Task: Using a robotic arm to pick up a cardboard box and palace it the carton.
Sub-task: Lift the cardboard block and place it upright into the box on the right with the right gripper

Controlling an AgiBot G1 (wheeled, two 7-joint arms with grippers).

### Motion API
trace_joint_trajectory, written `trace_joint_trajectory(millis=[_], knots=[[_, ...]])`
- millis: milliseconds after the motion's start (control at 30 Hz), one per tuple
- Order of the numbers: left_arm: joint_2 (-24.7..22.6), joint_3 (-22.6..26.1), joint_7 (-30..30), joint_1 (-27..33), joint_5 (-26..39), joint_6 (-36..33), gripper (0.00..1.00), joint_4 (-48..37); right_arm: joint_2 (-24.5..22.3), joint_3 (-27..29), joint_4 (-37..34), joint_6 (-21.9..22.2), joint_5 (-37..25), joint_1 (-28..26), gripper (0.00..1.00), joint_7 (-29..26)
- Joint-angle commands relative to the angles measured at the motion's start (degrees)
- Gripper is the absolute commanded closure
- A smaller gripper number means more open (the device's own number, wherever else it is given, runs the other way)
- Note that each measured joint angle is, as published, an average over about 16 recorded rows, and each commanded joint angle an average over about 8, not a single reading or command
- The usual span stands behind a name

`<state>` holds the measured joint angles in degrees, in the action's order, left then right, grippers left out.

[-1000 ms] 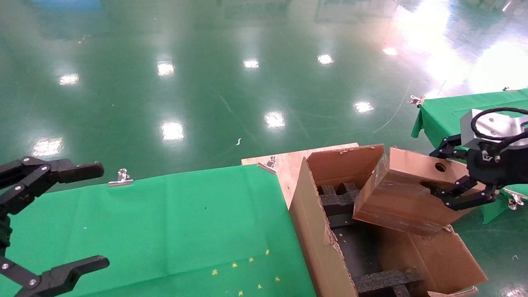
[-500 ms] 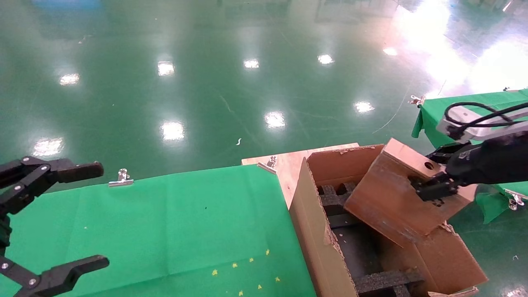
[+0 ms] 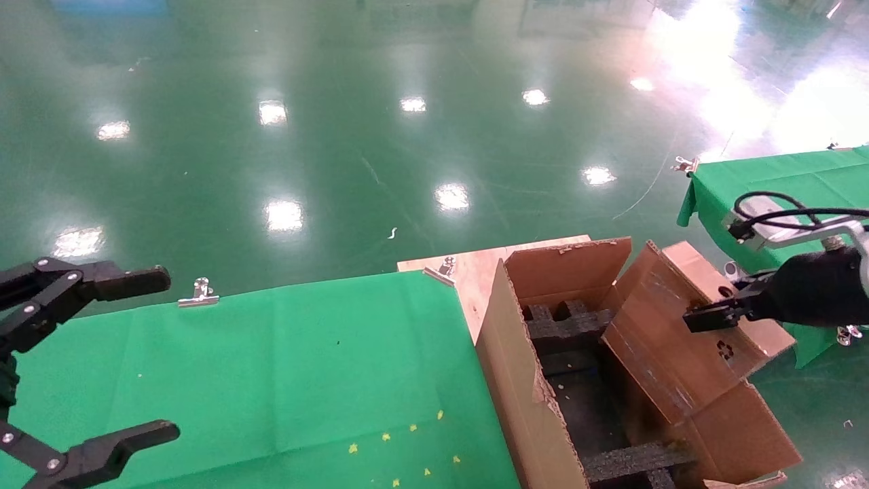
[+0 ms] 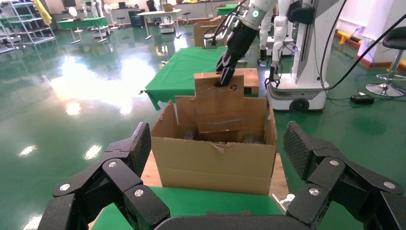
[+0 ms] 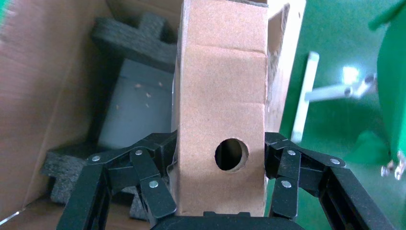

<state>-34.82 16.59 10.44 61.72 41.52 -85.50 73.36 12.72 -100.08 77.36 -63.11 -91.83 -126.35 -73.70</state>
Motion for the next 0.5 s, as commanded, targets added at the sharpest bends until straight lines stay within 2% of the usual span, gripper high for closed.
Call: trace_joint_trajectory(millis=[33,267,500], knots=[[0.00,0.01,0.00,0.00,0.00,0.00,0.00,0.00,0.47,-0.52,0.23,0.26,-1.73,0.44,1.00,-3.42],[0.01,0.03,-0.02,0.01,-0.02,0.01,0.00,0.00,1.90,-2.15,0.12,0.62,-4.19,2.56,1.00,-11.15],[0.02,0.06,-0.03,0.01,-0.04,0.02,0.00,0.00,3.32,-3.53,0.00,3.15,-8.66,4.68,1.00,-18.85]])
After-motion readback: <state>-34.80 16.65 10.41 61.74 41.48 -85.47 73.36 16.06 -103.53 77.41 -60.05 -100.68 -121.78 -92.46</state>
